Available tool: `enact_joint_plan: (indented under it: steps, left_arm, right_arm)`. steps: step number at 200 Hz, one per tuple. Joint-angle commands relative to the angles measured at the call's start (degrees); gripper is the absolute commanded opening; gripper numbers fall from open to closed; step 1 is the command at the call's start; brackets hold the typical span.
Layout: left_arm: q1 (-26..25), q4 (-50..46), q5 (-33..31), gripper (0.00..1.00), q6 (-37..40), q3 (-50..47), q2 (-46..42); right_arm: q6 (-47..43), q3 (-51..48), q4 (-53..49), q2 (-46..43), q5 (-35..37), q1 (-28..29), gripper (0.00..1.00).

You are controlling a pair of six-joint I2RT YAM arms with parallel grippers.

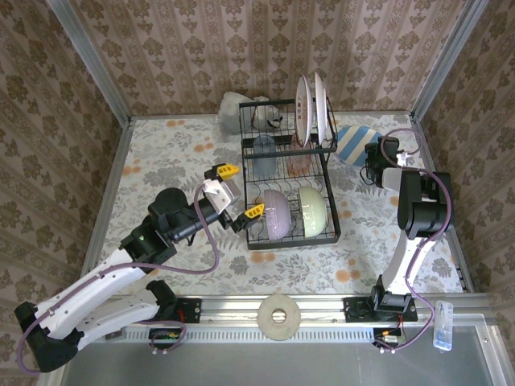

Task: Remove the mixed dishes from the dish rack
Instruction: Place the plate on the plate.

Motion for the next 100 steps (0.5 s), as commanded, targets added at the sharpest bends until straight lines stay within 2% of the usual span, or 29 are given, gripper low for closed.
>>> enact_joint_plan:
  steps: [1, 46, 100]
  left_arm:
    - [0.38, 0.27, 0.92, 1.0, -0.5, 0.83, -0.53]
    - [0.33, 0.29, 0.7, 1.0, -0.37, 0.71, -0.69]
    - [0.31, 0.34, 0.49, 1.0, -0.26, 0.68, -0.59]
  right_arm:
    - [-0.93, 2.82, -11.72, -1.87, 1.47, 0.46, 0.73]
    - [-3.8, 9.23, -23.07, -1.16, 0.92, 0.67, 0.81]
    - [-5.75, 13.3, -29.19, -0.39, 0.36, 1.22, 0.85]
